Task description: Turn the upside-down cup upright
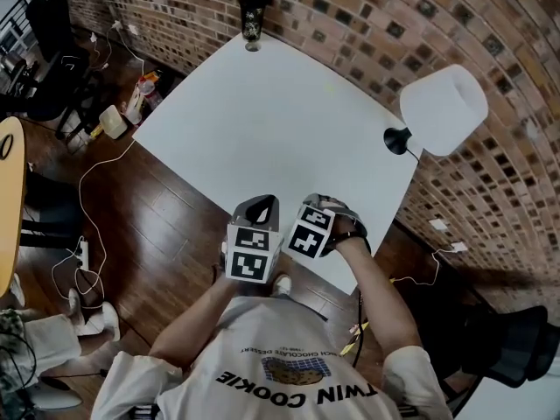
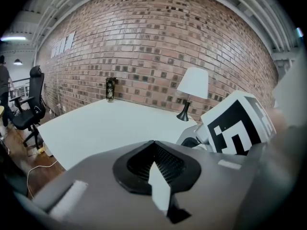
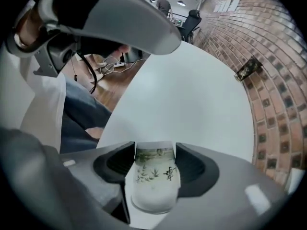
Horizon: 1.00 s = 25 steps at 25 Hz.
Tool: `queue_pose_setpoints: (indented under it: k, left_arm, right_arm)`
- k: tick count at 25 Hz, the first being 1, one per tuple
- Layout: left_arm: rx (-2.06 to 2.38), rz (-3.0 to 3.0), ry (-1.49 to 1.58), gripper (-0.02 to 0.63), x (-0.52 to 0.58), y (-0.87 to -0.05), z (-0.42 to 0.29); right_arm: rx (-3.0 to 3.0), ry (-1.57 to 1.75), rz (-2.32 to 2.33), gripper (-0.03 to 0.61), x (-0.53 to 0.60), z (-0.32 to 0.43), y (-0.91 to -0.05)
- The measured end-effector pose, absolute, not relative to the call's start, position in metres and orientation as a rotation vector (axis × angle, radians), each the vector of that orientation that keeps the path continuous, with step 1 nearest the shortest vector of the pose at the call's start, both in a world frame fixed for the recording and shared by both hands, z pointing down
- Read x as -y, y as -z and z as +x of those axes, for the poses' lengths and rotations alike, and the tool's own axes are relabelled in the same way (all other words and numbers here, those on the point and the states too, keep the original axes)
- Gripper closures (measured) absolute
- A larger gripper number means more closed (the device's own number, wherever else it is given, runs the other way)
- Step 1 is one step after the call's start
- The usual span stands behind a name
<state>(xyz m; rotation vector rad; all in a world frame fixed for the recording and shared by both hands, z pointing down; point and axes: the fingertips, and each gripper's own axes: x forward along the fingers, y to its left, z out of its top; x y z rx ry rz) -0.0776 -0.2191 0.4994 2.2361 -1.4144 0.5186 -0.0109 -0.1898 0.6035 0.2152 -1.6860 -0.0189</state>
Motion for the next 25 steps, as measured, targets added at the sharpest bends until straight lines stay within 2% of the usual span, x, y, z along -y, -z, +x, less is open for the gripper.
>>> queue_pose_setpoints:
  k: [9, 21, 25]
  left_arm:
    - [1.428, 2.233, -0.507, 0.607, 0.219, -0.496, -0.084]
    - [1.365, 2.3, -0.541, 0.607, 0.217, -0.493, -0.047]
    - [1.352, 2.311, -0.561, 0.607, 0.216, -0.493, -0.038]
  right_arm:
    - [1.831, -0.06, 0.353, 0.322, 0.203, -0.014, -0.577]
    - [2.328, -0.362, 0.957, 0.322, 0.239, 0.018, -0.53]
    - [2.417, -0.362, 1.173, 0.322, 0.245, 0.032, -0.528]
